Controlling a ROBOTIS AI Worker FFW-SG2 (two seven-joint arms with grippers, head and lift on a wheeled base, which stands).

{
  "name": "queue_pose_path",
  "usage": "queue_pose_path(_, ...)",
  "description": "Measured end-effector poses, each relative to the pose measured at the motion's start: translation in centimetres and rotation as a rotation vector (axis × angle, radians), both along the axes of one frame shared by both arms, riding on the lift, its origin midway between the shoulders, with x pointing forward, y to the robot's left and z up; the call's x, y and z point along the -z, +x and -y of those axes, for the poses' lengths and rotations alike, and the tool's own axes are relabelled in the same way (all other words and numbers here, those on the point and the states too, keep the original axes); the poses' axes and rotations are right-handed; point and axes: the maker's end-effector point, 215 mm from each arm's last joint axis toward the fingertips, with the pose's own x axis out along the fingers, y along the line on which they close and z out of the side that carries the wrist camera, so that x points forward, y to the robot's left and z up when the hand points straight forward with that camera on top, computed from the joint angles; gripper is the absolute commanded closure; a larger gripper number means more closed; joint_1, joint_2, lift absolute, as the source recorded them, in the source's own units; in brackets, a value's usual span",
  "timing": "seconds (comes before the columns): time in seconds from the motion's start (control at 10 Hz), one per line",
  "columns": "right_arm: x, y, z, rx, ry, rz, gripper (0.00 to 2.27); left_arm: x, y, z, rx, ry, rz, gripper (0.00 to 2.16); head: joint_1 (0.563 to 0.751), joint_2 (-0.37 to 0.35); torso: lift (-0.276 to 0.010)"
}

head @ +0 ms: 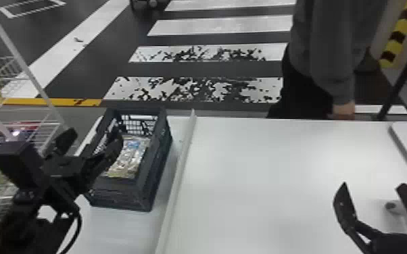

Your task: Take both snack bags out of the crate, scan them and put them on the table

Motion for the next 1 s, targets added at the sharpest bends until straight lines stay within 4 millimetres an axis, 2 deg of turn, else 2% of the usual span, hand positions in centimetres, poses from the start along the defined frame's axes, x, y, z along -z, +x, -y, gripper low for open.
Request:
queue_pose_path(0.4, 0.3, -0.1, -0.9, -0.016, -0.001, -0.008, 0.07, 0.5, 4.8, -2.1, -0.005, -0.015, -0.145, 0.08, 0.695, 0.205, -0.092)
queue_pose_path(0.6, 0.5, -0.3, -1.0, -0.022, -0.004, -0.014, 0.07, 2.6, 6.7, -2.9, 0.008, -0.026, -0.257, 0.08, 0.695, 0.214, -0.092)
queue_pose_path(1.0, 0.9, -0.4, -1.9, -0.046, -0.008, -0.029, 0.07, 6.4, 9.0, -4.0, 0.027, -0.065, -0.438, 0.08, 0.695, 0.230, -0.092)
